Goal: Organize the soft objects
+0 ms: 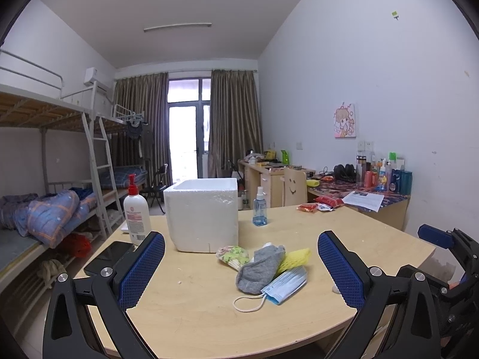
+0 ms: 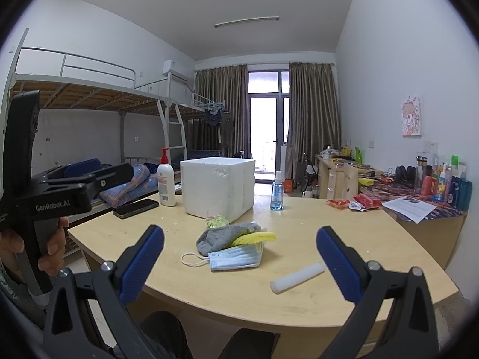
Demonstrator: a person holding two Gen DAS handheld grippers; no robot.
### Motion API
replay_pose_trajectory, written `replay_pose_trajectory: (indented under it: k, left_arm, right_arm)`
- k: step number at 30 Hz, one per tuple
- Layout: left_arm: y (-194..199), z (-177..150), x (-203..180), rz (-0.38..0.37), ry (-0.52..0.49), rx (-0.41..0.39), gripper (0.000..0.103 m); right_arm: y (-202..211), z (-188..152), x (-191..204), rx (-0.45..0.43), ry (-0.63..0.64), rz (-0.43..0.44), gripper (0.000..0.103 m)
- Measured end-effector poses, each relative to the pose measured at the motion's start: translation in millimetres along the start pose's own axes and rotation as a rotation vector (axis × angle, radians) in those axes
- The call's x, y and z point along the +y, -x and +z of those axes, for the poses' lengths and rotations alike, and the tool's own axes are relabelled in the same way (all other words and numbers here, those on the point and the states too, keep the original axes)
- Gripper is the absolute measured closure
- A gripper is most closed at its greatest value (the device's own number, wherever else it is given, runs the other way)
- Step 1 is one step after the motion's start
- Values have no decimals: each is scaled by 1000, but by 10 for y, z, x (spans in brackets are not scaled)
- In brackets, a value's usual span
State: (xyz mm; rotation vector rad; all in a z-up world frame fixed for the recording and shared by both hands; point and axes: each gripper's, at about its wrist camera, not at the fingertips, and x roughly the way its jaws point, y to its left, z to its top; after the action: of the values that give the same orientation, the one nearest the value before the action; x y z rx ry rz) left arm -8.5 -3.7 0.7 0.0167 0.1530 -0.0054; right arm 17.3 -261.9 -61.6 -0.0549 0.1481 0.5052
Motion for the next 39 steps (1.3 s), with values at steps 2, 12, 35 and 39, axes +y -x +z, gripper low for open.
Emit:
replay_pose_trajectory:
  k: [2, 12, 35, 39]
  left_arm:
    - [2, -2, 3, 0, 0, 1, 1]
    - [15, 2, 33, 10, 2, 2, 1]
    - [-114, -28, 134, 14, 35, 16, 1]
    - [-145, -59, 149, -10, 41, 10, 1]
  right_arm:
    - [-3, 1, -7, 0, -1, -1, 0]
    - [10, 26, -32, -14, -11, -1, 0]
    - [-48, -11, -3, -1, -11, -10, 0]
    - [-105, -14, -32, 10, -16, -18, 0]
